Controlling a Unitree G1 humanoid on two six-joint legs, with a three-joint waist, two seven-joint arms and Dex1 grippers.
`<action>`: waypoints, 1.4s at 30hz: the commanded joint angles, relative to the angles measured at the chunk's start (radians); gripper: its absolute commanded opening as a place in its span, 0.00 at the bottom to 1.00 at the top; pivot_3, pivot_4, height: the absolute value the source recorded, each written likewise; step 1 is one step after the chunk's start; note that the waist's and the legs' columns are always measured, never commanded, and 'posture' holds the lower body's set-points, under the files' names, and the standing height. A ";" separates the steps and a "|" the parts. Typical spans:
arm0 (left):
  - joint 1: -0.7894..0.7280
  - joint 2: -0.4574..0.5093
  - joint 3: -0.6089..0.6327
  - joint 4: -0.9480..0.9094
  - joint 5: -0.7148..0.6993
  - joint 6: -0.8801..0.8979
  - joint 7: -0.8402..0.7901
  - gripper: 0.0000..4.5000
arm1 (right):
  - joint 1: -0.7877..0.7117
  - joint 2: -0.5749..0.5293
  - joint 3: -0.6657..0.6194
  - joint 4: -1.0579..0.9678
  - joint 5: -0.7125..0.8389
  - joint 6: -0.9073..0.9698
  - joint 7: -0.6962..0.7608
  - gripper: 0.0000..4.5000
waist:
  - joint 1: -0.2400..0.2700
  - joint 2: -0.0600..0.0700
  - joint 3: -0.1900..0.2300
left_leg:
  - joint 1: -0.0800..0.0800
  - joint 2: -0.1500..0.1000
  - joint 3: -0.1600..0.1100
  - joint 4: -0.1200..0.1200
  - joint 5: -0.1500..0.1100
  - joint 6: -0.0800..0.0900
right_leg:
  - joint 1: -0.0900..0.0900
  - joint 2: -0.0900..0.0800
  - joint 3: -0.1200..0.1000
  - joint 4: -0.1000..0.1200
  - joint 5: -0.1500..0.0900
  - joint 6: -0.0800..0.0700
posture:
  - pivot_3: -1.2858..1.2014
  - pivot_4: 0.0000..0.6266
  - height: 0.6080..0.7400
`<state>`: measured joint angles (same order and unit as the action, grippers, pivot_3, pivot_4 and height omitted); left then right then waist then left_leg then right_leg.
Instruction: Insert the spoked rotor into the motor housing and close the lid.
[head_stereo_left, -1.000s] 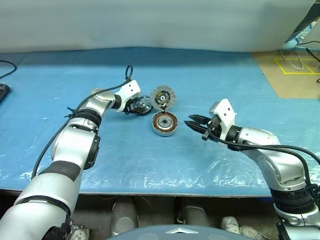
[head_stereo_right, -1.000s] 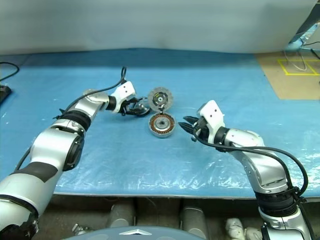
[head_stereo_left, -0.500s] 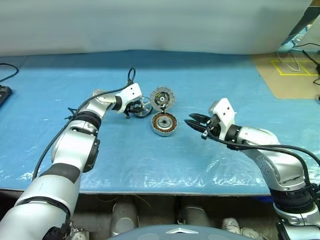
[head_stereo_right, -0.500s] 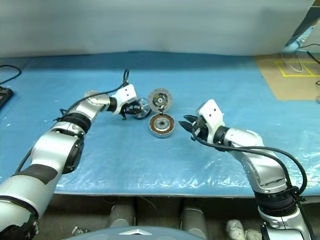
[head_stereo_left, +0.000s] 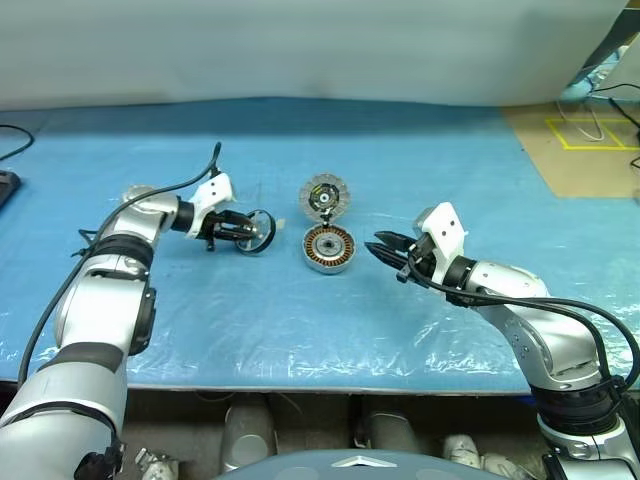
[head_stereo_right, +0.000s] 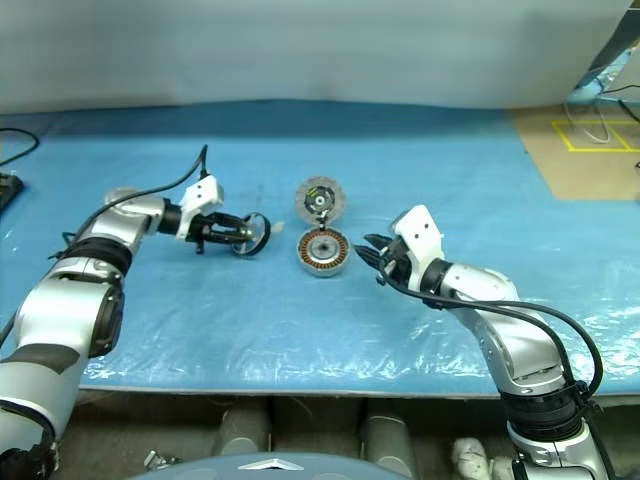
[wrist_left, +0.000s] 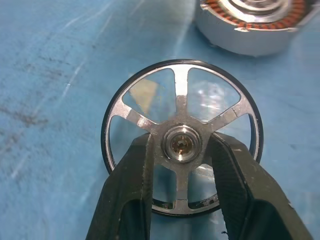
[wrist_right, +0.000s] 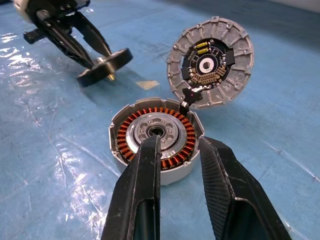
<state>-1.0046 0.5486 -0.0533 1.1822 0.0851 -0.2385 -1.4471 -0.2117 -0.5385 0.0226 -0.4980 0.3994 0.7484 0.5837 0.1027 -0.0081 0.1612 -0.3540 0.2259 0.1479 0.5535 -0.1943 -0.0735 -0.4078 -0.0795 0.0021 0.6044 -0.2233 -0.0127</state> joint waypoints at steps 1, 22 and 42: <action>0.028 0.005 0.049 -0.207 -0.119 0.052 -0.077 0.30 | -0.014 0.015 -0.044 -0.036 0.052 -0.006 0.004 0.27 | 0.005 0.000 0.002 | -0.001 0.000 0.000 0.000 0.000 0.000 | 0.000 0.000 0.000 0.000 0.000 0.000 | 0.52 0.24 1.00; 0.153 -0.111 -0.088 -0.700 -0.275 0.492 0.035 0.30 | 0.015 0.002 -0.027 -0.029 0.071 -0.026 0.007 0.27 | -0.008 0.002 0.004 | -0.014 0.001 0.000 0.007 0.000 0.000 | -0.012 0.003 0.001 0.003 0.002 0.004 | 0.52 0.24 1.00; 0.133 -0.172 -0.078 -0.495 -0.268 0.348 0.084 0.30 | 0.022 0.005 -0.001 -0.013 0.024 -0.052 -0.012 0.27 | -0.006 0.002 0.004 | -0.014 0.000 -0.001 0.008 0.000 0.000 | -0.012 0.003 0.001 0.004 0.003 0.004 | 0.52 0.24 1.00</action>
<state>-0.8565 0.3799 -0.1479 0.6791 -0.1767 0.1249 -1.3712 -0.1804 -0.5339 0.0187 -0.4997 0.4221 0.7193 0.5660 0.0971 -0.0063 0.1648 -0.3679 0.2262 0.1474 0.5616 -0.1940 -0.0734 -0.4196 -0.0770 0.0027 0.6085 -0.2207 -0.0084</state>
